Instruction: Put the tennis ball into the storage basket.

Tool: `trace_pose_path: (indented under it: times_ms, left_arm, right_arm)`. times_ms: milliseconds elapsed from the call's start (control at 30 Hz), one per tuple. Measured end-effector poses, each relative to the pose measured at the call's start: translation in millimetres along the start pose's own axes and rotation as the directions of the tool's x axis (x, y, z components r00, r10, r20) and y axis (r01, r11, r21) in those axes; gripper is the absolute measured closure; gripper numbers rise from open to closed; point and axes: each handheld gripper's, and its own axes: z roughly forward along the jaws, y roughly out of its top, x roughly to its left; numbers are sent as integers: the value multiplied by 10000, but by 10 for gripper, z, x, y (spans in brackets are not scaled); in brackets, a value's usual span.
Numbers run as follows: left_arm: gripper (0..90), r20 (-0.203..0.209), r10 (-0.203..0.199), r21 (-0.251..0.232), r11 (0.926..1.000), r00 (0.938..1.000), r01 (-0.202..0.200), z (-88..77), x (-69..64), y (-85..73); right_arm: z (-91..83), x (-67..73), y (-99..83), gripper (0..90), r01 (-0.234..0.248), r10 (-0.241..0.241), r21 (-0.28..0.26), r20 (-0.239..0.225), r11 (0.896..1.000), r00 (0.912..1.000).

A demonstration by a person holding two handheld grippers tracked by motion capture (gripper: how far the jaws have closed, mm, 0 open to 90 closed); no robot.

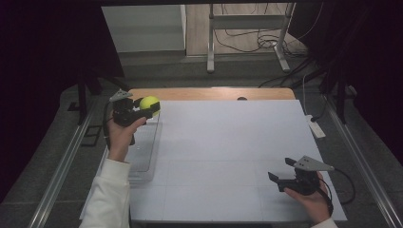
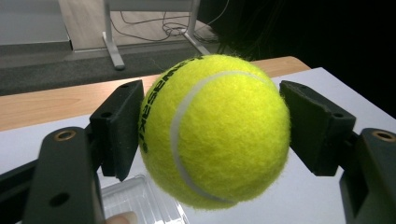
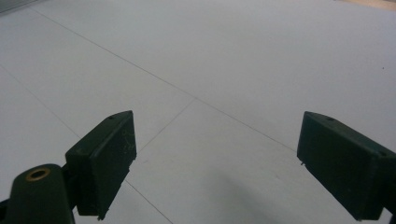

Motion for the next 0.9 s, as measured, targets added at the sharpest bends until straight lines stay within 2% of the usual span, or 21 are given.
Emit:
trace_pose_path:
  times_ms: [433, 900]
  left_arm:
    - [270, -218, -251, -38, 9997, 9994, 250, -27, 100, -15]
    - [271, -718, -474, 21, 9989, 9963, 477, -47, 240, -49]
  right_arm:
    - [0, 0, 0, 122, 2, -2, 0, 8, 10000, 10000]
    - [0, -1, -1, 122, -16, 16, -19, -7, 10000, 10000]
